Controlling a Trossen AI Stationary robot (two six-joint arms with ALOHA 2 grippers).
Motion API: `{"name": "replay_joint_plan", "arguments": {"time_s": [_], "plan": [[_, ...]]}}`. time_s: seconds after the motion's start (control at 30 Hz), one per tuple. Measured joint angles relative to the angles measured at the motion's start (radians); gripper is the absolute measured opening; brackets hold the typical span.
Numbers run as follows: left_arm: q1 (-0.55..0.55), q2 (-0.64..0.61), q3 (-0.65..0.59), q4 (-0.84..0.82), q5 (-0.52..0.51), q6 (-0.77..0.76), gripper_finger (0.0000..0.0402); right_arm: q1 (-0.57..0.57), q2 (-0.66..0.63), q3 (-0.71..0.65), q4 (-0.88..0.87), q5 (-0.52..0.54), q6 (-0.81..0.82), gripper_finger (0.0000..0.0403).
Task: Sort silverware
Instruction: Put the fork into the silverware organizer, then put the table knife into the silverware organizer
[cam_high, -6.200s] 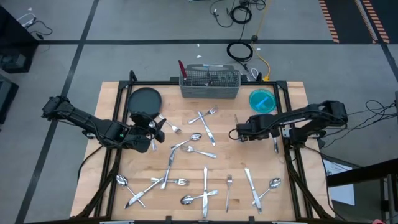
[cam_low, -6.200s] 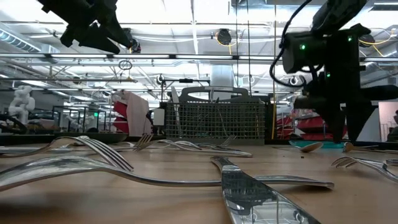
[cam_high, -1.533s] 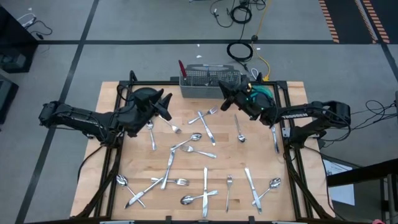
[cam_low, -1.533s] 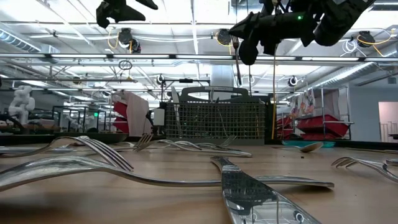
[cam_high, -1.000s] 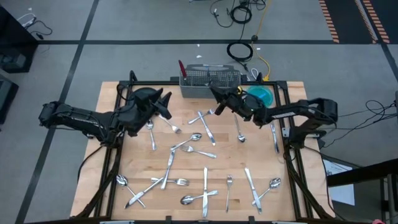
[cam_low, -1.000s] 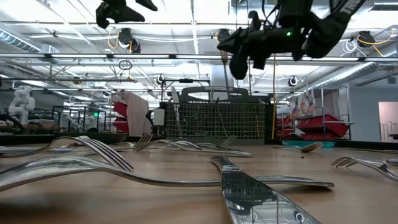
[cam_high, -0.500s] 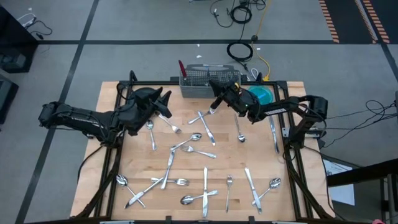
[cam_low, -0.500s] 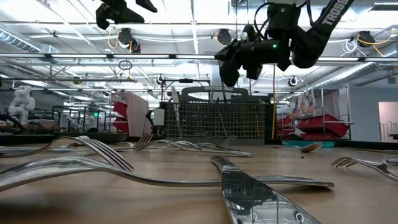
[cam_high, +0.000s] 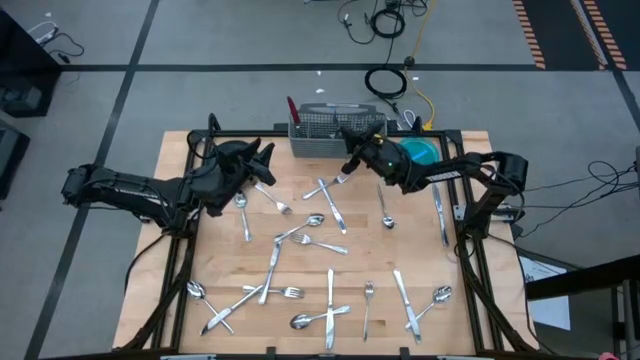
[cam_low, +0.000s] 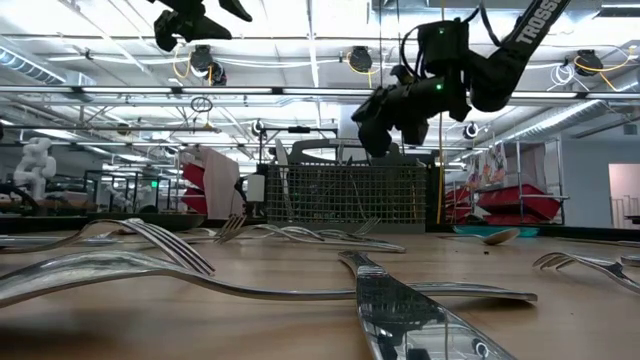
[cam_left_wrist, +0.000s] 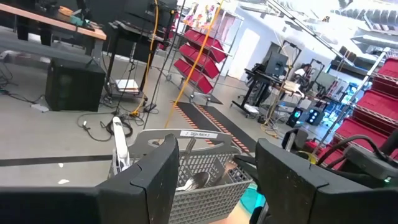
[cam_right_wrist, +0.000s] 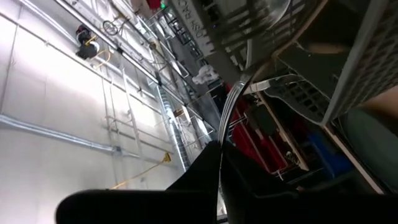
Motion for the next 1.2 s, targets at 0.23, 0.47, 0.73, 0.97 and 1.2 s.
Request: {"name": "replay_joint_plan", "arguments": {"time_s": [0.23,0.47,0.73,0.97,1.2], "plan": [[0.000,0.000,0.000,0.001,-0.038,-0.001,0.0212,-0.040,0.000,0.000,-0.012,-0.005,0.029,0.0000],[0.001,0.000,0.000,0.001,-0.045,0.000,0.0212,-0.051,0.000,0.000,-0.013,-0.007,0.008,0.0025],[0.001,0.000,0.000,0.000,-0.045,0.000,0.0212,-0.053,0.000,0.000,-0.011,-0.007,-0.010,0.0090],[0.001,0.000,0.000,-0.003,-0.045,0.039,0.0212,-0.072,0.000,0.010,0.335,-0.057,-0.440,0.0136],[0.001,0.000,0.000,-0.002,-0.010,0.053,0.0212,-0.114,-0.082,0.163,0.417,-0.582,-0.912,0.0137]]}}
